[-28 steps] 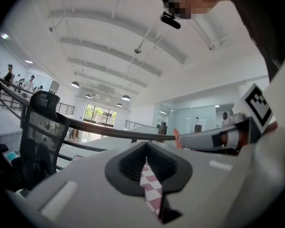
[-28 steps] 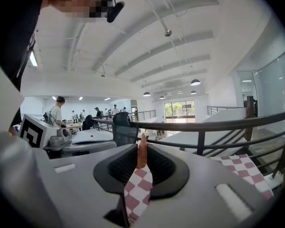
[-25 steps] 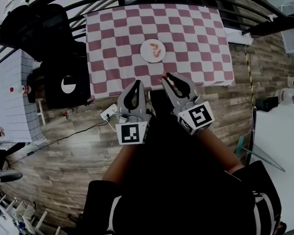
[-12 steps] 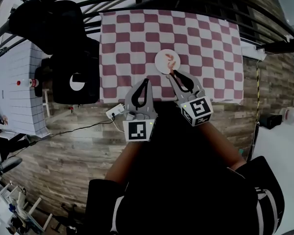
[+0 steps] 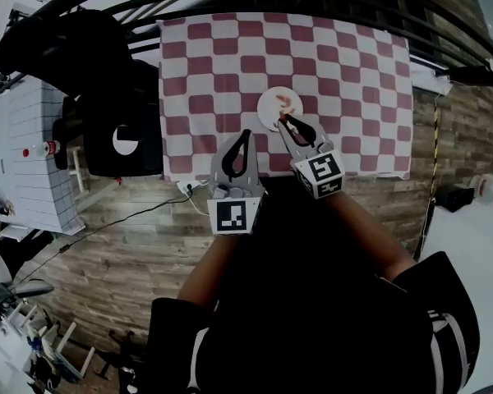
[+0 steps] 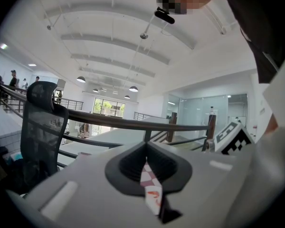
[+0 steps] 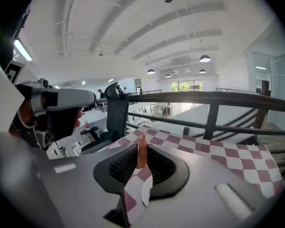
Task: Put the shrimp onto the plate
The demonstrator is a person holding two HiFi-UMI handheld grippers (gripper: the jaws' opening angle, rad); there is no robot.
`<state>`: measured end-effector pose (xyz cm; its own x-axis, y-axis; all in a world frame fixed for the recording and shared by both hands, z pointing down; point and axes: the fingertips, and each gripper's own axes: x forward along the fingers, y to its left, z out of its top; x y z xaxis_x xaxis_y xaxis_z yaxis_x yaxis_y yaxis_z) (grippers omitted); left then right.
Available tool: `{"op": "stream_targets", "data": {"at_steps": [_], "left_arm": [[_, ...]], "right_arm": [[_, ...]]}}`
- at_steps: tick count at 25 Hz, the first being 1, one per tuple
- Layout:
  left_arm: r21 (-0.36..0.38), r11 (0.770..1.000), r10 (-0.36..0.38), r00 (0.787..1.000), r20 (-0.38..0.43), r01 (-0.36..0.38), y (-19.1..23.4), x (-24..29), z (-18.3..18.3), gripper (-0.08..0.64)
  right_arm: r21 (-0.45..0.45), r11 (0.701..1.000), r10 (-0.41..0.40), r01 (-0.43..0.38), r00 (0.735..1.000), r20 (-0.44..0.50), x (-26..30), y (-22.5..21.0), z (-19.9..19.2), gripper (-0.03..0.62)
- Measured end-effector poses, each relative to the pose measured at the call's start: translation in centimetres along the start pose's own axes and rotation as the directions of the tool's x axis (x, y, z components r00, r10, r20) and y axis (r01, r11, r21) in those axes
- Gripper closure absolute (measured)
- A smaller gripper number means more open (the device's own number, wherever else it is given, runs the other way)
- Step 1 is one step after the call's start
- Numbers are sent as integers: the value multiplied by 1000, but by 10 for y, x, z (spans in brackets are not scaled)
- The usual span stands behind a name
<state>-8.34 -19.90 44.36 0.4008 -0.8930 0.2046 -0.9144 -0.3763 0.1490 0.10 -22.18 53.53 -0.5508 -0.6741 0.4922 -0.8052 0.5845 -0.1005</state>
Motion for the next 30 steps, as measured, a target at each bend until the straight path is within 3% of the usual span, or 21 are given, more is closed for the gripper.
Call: {"op": "stream_targets", "data": {"at_steps": [11,17,30], "left_arm": [[2,999,34,998,-47,-34,17,30,-5,551],[-12,999,41,998,-52,-42,18,42,-4,551],[-24,996,82,992,-98,-85,30,54,-19,551]], "right_arm": [[16,1000,25,-23,992,-121,49,-24,-46,531],[12,1000,31,-29,977,-213,70,-38,-82,529],[25,997,78,-74,947,-313,102,-50,-122,529]]}}
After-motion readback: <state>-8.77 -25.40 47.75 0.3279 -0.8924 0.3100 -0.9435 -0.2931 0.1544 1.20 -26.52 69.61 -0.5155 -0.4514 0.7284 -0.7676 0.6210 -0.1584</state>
